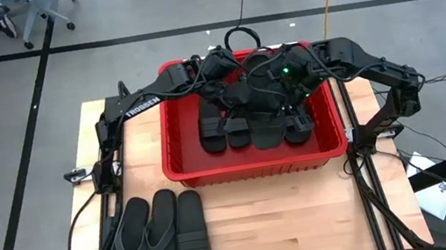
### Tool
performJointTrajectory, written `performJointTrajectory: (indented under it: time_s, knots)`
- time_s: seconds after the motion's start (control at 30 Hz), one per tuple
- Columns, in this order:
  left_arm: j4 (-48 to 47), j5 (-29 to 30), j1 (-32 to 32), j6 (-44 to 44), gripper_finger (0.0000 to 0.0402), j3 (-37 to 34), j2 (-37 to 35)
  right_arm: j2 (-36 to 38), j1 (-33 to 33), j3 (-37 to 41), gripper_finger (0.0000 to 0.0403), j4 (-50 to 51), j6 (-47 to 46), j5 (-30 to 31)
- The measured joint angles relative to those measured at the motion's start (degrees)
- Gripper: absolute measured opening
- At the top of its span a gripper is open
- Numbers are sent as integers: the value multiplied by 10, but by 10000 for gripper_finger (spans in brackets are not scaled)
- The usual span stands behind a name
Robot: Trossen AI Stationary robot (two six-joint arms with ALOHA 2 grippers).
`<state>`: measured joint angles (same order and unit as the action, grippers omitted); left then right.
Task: Pick and place slides into bin
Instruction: Put the black slide into the red container
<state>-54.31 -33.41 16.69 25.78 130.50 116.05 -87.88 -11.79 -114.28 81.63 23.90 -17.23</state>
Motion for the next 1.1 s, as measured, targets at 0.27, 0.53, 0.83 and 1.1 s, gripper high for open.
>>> performJointTrajectory:
  time_s: [0.27,0.53,0.83,1.1]
  knots:
    - [3,33,-3,22,23,2,-1,0,-11,1,5,8,-4,18]
    - [25,52,-1,52,133,7,-51,-1,-22,3,2,44,3,8]
    - [7,180,-1,43,220,5,-104,3,-53,2,1,81,37,56]
    - [-30,185,-2,22,213,4,-138,33,-156,62,1,84,119,-41]
